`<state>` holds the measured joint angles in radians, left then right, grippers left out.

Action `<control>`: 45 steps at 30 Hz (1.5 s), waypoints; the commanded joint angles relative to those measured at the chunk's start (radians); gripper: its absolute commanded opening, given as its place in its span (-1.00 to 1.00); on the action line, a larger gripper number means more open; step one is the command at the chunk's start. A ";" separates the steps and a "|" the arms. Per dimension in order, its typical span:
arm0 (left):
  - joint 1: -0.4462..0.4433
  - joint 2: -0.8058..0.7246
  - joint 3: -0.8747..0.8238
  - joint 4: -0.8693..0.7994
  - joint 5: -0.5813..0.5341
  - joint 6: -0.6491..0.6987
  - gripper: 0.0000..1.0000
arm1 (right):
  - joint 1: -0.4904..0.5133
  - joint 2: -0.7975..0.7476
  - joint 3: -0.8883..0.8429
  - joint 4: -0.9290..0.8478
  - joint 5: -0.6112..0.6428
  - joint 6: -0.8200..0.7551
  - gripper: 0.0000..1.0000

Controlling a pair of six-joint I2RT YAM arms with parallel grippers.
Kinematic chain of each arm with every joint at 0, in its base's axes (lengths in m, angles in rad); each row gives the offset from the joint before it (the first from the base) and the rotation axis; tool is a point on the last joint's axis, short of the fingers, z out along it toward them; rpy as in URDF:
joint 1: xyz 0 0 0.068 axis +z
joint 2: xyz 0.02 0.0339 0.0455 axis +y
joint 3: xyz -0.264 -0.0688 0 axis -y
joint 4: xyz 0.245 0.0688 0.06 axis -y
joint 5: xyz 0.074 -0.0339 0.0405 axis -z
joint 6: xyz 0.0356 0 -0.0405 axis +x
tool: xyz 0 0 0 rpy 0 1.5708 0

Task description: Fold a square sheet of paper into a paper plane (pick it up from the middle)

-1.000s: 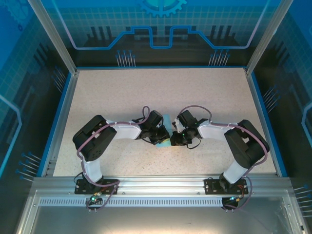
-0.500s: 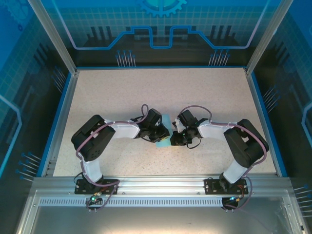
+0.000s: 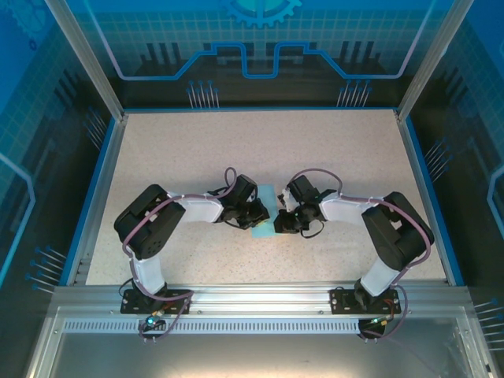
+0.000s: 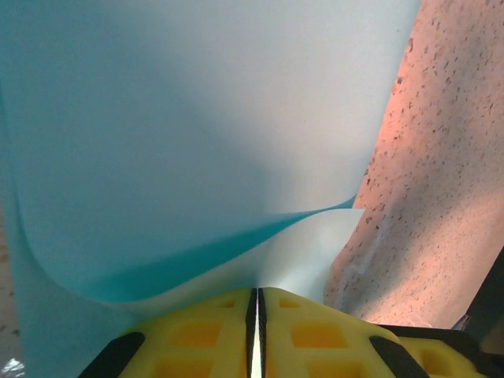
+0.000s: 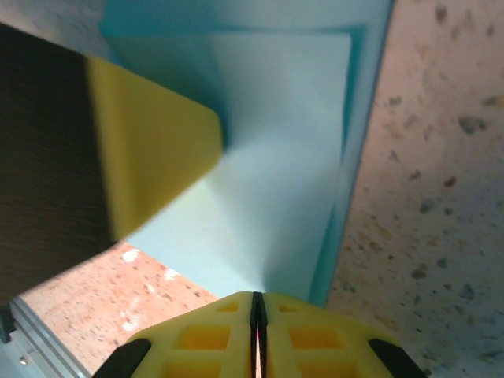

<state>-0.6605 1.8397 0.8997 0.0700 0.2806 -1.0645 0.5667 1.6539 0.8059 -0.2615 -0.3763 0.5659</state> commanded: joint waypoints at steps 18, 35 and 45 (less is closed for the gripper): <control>0.009 0.017 -0.031 -0.005 -0.023 0.015 -0.79 | -0.010 0.125 0.050 -0.052 0.009 -0.037 -0.81; 0.161 -0.005 -0.049 -0.047 -0.035 0.157 -0.77 | -0.026 0.157 0.003 -0.101 0.077 -0.064 -0.83; 0.205 -0.060 0.038 -0.118 -0.051 0.249 -0.75 | -0.025 0.152 0.007 -0.097 0.073 -0.055 -0.83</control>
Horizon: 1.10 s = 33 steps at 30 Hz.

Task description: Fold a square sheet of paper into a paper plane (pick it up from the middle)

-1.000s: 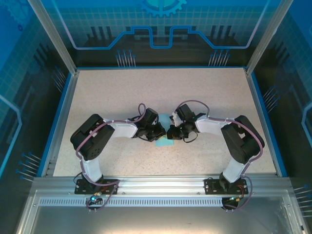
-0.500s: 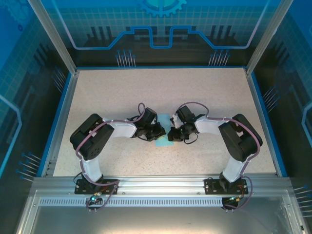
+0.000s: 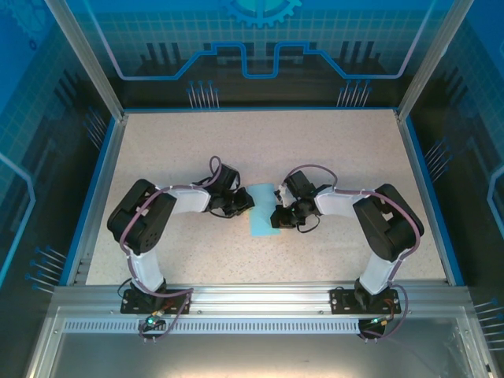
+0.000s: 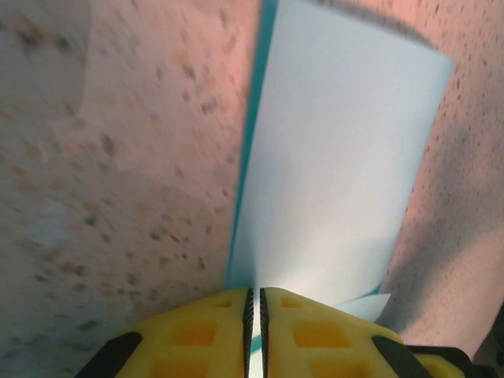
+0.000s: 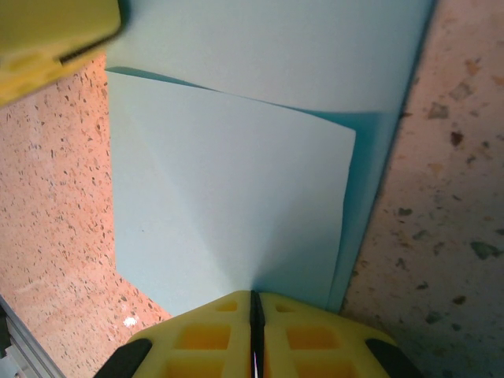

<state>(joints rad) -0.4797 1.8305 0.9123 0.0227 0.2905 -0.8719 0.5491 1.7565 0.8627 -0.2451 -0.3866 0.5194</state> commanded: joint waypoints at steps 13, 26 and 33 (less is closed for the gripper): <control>-0.122 -0.177 -0.030 -0.036 -0.014 0.016 -0.73 | -0.008 0.035 -0.040 -0.098 0.058 0.012 -0.83; -0.134 -0.036 -0.021 -0.079 -0.085 -0.046 -0.87 | -0.008 -0.037 -0.039 -0.064 0.006 0.014 -0.84; -0.134 -0.021 -0.029 -0.108 -0.105 -0.065 -0.92 | 0.031 -0.072 0.043 -0.037 -0.051 0.018 -0.84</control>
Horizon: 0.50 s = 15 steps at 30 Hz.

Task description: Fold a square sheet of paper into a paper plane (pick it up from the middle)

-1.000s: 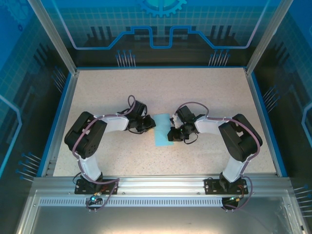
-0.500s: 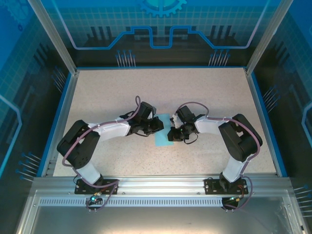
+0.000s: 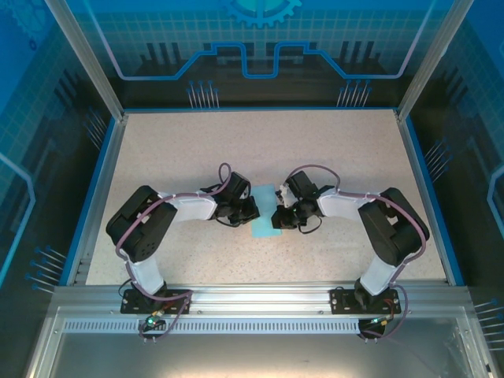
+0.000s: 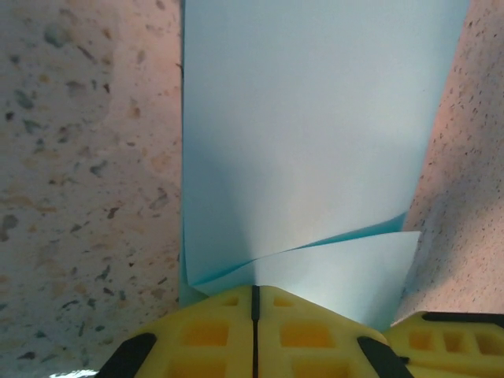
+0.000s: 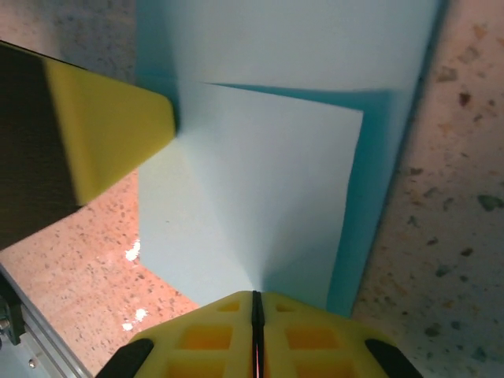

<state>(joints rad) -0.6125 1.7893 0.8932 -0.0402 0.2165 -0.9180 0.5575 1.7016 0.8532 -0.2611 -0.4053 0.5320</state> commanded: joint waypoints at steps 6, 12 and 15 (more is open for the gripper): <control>-0.002 0.024 -0.008 -0.061 -0.034 -0.022 -0.92 | 0.038 0.077 0.113 -0.023 -0.005 0.012 -0.85; -0.001 0.031 -0.002 -0.083 -0.047 -0.022 -0.93 | 0.036 0.127 0.112 -0.049 0.025 0.019 -0.86; -0.002 0.033 0.003 -0.097 -0.056 -0.018 -0.93 | 0.033 0.121 0.080 -0.059 0.027 0.015 -0.86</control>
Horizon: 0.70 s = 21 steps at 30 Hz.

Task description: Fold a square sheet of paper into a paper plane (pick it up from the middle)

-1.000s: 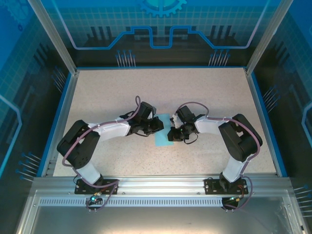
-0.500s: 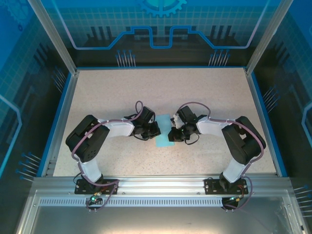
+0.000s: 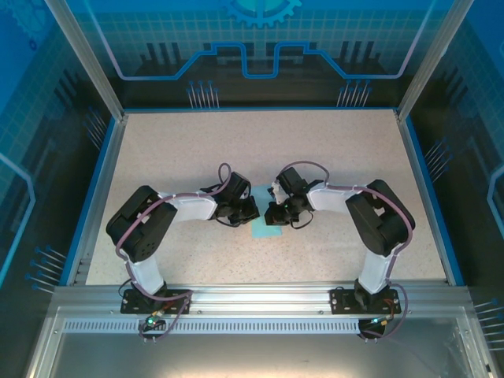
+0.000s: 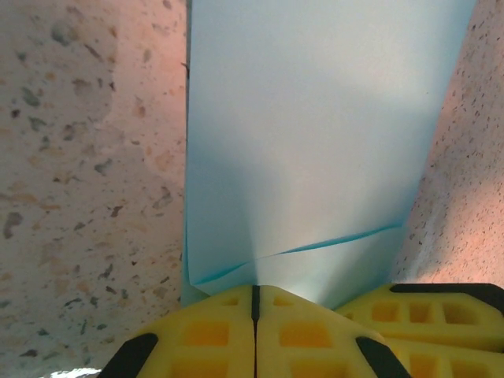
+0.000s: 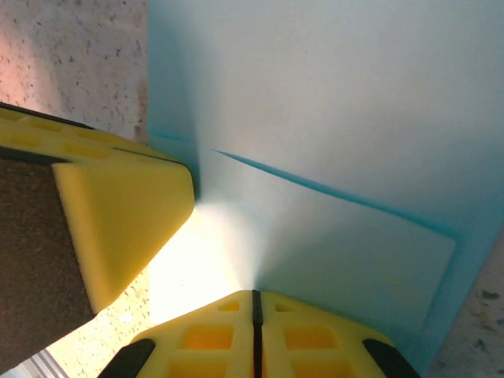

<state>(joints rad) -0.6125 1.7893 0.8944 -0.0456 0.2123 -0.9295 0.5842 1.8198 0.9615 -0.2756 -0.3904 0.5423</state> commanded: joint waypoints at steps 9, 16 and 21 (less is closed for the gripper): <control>-0.003 0.048 0.015 -0.117 -0.070 0.000 -0.93 | -0.027 -0.108 -0.188 -0.060 0.001 -0.011 -0.86; -0.002 0.050 0.020 -0.119 -0.073 -0.002 -0.93 | -0.048 -0.189 -0.266 -0.114 -0.031 -0.052 -0.86; -0.003 0.034 0.040 -0.115 -0.055 0.012 -0.91 | -0.073 -0.285 -0.272 -0.145 -0.034 -0.065 -0.84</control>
<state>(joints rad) -0.6182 1.8000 0.9222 -0.0811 0.2054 -0.9333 0.5335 1.5875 0.7029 -0.3130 -0.4118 0.5007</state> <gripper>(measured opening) 0.047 0.076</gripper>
